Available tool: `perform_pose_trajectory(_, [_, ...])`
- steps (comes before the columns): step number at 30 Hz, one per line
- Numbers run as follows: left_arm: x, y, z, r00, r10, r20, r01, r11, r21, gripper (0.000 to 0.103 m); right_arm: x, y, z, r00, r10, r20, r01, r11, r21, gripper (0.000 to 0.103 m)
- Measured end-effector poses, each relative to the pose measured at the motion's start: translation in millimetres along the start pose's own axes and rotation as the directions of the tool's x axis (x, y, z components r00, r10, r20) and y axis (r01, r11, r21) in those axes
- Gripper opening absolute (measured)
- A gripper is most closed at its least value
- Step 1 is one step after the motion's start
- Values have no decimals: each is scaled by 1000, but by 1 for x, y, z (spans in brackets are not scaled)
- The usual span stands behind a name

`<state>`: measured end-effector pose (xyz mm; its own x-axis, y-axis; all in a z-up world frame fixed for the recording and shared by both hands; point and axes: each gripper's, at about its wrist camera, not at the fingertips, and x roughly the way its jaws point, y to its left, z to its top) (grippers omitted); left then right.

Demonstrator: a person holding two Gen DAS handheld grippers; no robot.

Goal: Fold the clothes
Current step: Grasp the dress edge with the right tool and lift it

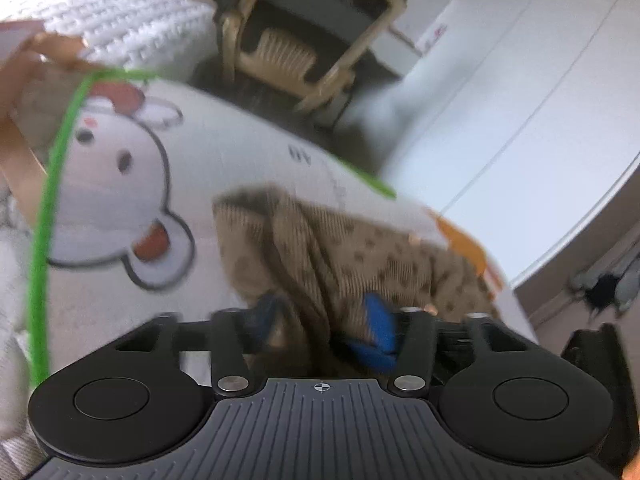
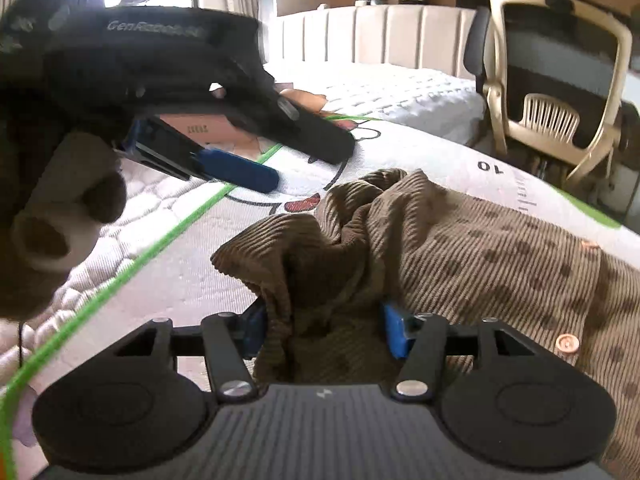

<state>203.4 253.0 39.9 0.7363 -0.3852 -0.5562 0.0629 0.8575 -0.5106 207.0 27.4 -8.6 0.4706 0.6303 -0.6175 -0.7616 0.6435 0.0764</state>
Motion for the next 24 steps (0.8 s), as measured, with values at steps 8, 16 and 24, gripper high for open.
perform_pose_trajectory(8, [41, 26, 5, 996, 1, -91, -13, 991, -133, 93, -3, 1, -6, 999, -18, 39, 18, 1000, 8, 63])
perform_pose_trajectory(16, [65, 5, 9, 992, -1, -129, -12, 995, -100, 33, -12, 5, -11, 993, -45, 106, 46, 999, -8, 55])
perform_pose_trajectory(24, [35, -82, 22, 995, -50, -85, 53, 998, 28, 28, -104, -28, -18, 947, -60, 316, 30, 994, 101, 41])
